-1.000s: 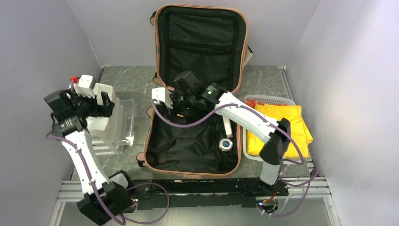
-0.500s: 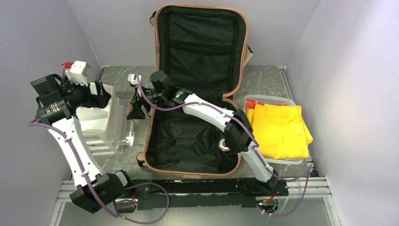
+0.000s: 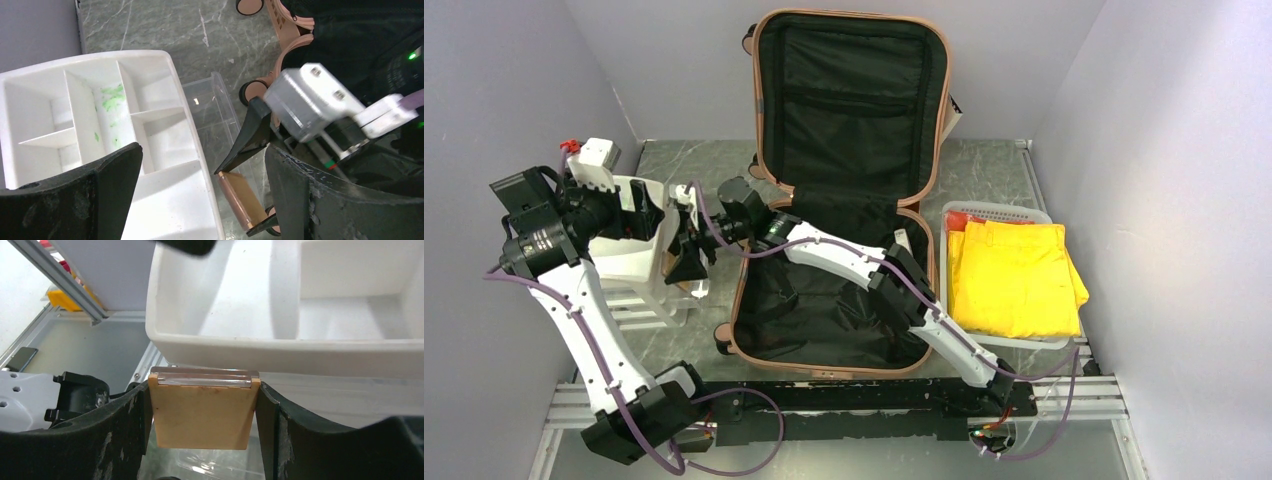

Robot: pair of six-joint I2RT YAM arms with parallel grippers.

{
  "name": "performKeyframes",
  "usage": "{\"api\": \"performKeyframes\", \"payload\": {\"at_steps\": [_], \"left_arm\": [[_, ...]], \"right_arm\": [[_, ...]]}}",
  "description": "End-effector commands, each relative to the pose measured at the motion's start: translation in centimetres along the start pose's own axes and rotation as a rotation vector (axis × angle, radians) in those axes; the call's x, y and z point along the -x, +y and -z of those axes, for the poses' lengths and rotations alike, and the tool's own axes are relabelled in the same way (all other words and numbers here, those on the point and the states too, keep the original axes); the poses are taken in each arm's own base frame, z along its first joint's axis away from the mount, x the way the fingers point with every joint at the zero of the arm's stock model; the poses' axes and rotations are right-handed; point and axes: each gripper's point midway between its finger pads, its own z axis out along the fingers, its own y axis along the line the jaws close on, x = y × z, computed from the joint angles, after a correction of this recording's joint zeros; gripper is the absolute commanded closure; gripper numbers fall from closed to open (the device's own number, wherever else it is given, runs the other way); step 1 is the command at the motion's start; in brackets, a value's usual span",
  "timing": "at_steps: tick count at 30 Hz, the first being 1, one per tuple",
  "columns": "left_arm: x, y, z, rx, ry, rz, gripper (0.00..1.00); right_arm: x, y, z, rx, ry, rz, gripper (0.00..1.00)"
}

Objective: Open, take out, and arrange the luggage
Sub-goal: Place the personal item in the drawer.

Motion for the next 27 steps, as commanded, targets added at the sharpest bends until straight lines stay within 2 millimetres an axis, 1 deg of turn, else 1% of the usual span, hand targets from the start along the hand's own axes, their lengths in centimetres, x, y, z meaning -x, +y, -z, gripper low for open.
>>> {"api": "performKeyframes", "payload": {"at_steps": [1, 7, 16, 19, 21, 23, 27], "left_arm": [[1.2, -0.2, 0.7, 0.005, -0.023, -0.036, 0.04], [1.8, -0.4, 0.7, -0.012, -0.04, -0.022, 0.03], [1.7, -0.2, 0.5, -0.006, -0.041, -0.019, 0.03], [1.7, -0.3, 0.6, -0.004, -0.044, -0.024, 0.04], [1.7, -0.2, 0.6, -0.006, -0.042, -0.025, 0.03], [1.7, -0.3, 0.5, -0.007, -0.042, -0.027, 0.04], [1.6, -0.2, 0.4, -0.008, -0.045, -0.027, 0.03]], "right_arm": [[2.6, 1.0, -0.5, 0.055, -0.066, 0.084, 0.7], [-0.2, -0.3, -0.6, 0.03, -0.019, 0.098, 0.7], [-2.2, -2.0, -1.0, -0.018, 0.006, 0.115, 0.64], [-2.6, -2.6, -1.0, -0.041, 0.015, 0.123, 0.61], [-2.4, -2.7, -0.9, -0.051, 0.016, 0.128, 0.59], [-2.6, -2.7, -1.0, -0.053, 0.021, 0.126, 0.53], [-2.3, -2.6, -0.6, -0.056, 0.038, 0.147, 0.36]]}}
